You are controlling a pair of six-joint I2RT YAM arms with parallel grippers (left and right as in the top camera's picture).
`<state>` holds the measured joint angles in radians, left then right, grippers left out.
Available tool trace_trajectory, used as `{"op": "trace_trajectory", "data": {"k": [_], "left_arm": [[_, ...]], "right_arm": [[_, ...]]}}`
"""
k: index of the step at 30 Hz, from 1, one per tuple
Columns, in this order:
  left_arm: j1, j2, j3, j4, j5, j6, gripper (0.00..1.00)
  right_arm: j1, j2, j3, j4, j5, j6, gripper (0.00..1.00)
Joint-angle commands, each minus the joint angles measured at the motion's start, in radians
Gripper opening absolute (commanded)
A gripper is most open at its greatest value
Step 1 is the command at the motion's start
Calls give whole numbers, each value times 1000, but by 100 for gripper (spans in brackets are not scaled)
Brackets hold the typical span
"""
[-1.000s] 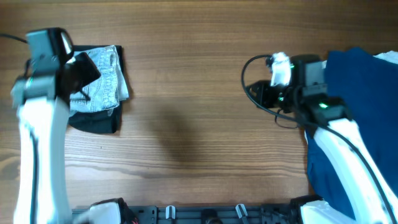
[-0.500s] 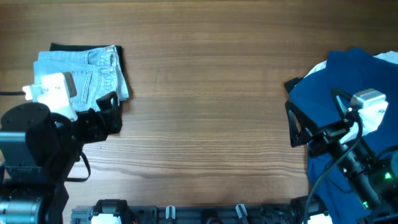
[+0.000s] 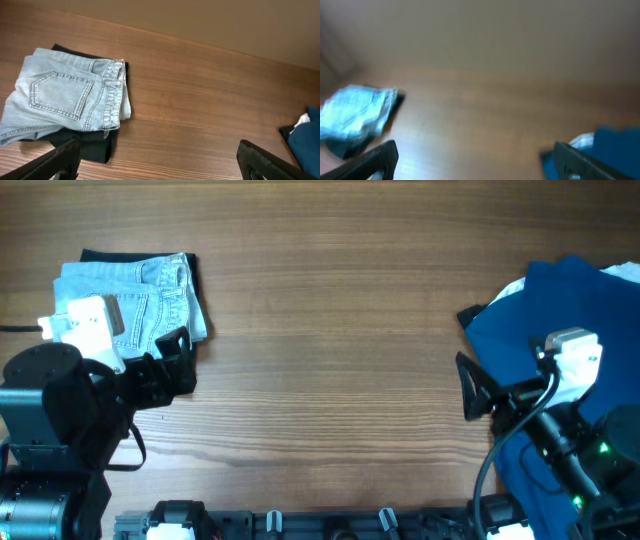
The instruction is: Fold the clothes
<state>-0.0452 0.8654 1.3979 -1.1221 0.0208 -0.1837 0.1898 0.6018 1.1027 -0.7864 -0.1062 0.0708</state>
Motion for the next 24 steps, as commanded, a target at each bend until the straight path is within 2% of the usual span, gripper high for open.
{"op": "trace_trajectory", "data": {"k": [1,3,6,16,19,24], "left_arm": [[-5,-2,-3,2,5,19,100],[-5,-2,-3,2,5,19,100],[-5,-2,-3,2,5,19,100],[-5,-2,-3,2,5,20,100],[-5,-2,-3,2,5,19,100],[-5,-2,-3,2,5,20,100]], "right_arm": [[-18,-47,-179,262,35,-16,100],[-20,-87,-323,468,28,-16,100],[-20,-171,-515,608,-16,-15,100],[-105,-557,-995,750,-84,-15,100],[-162,-599,-1092,806,-112,-15,100],[-176,-599,-1098,805,-104,-18,100]]}}
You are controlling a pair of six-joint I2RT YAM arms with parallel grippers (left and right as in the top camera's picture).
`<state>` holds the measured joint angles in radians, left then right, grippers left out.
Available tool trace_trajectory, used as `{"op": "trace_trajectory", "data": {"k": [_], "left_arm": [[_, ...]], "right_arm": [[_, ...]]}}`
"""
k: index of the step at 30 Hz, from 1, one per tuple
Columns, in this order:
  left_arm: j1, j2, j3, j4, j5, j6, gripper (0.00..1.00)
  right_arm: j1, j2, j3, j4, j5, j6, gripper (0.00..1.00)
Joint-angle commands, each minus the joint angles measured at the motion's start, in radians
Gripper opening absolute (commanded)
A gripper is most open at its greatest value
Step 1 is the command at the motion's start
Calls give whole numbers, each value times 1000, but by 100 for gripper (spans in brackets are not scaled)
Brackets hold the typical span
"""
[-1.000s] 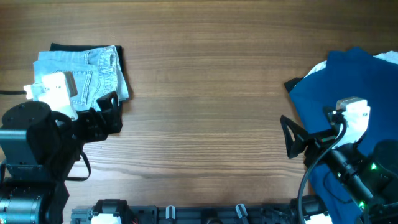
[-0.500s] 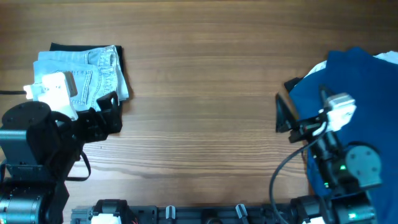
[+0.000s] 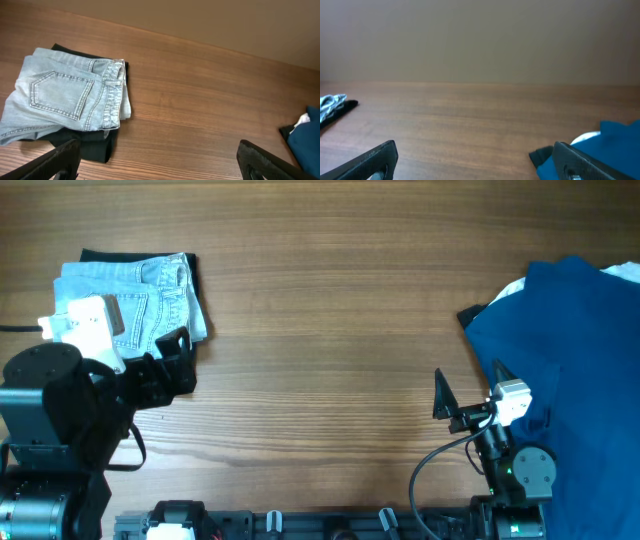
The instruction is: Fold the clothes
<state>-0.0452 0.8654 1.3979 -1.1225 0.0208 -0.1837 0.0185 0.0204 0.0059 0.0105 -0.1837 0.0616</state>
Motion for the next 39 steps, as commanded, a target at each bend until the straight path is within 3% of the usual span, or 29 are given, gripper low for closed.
{"op": "trace_trajectory", "data": {"k": [1,32,34,39], "left_arm": [[-5,-2,-3,2,5,20,100],[-5,-2,-4,12,-24,23,100],[-3,-8,-36,82,-41,23,100],[-1,-111,-309,451,-12,19,100]], "right_arm": [[-5,-17,-1,8,-27,-9,100],[-5,-16,-1,8,-26,-9,100],[-5,-16,-1,8,-27,-9,100],[-5,-16,-1,8,-27,-9,100]]}}
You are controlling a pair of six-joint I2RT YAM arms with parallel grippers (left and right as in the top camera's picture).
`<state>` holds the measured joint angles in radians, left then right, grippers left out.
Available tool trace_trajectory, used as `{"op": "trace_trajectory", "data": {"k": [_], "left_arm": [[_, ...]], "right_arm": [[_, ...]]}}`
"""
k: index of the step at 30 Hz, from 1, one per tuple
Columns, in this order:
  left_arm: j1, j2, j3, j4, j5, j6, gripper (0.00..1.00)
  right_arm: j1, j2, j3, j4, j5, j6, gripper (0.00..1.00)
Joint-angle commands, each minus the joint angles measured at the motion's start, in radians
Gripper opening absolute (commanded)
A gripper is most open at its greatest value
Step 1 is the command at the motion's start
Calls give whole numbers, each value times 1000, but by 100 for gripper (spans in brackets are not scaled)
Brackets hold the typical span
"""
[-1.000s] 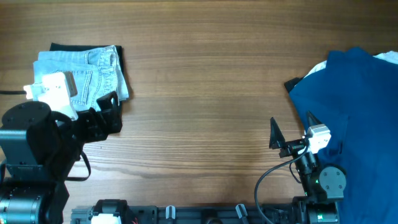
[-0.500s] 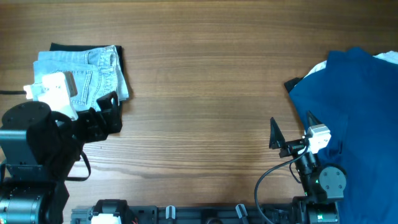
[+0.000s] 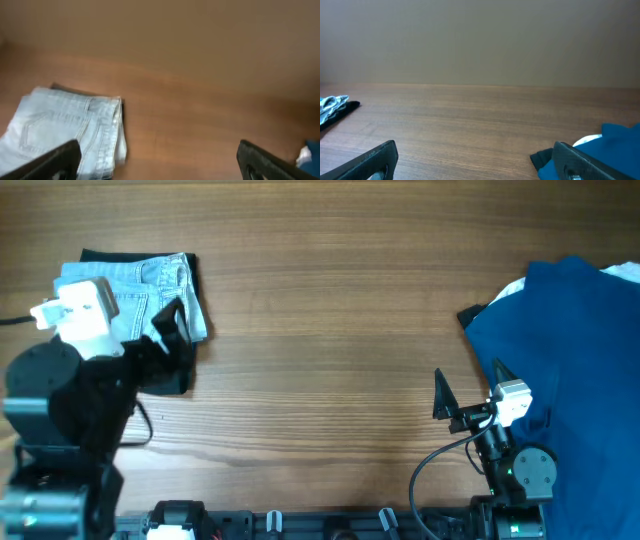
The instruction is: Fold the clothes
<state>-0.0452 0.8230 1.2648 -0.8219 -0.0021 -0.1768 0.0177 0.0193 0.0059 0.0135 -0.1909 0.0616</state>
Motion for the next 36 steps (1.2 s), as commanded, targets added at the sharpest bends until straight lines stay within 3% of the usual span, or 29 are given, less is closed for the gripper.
{"op": "trace_trajectory", "data": {"k": [1,5,16,23,26,36], "left_arm": [[-2,-108,-277,249,28,13,100],[-2,-228,-544,456,56,13,100],[11,-744,-1067,733,72,9,100],[43,-820,-1256,818,73,8,100],[43,-820,-1259,750,69,10,100],[43,-818,-1259,750,68,10,100]], "right_arm": [[-4,-14,-1,5,-19,-9,100],[-4,-14,-1,5,-19,-9,100],[-4,-14,-1,5,-19,-9,100],[-4,-14,0,5,-19,-9,100],[-4,-14,-1,5,-19,-9,100],[-4,-14,-1,5,-19,-9,100]]}}
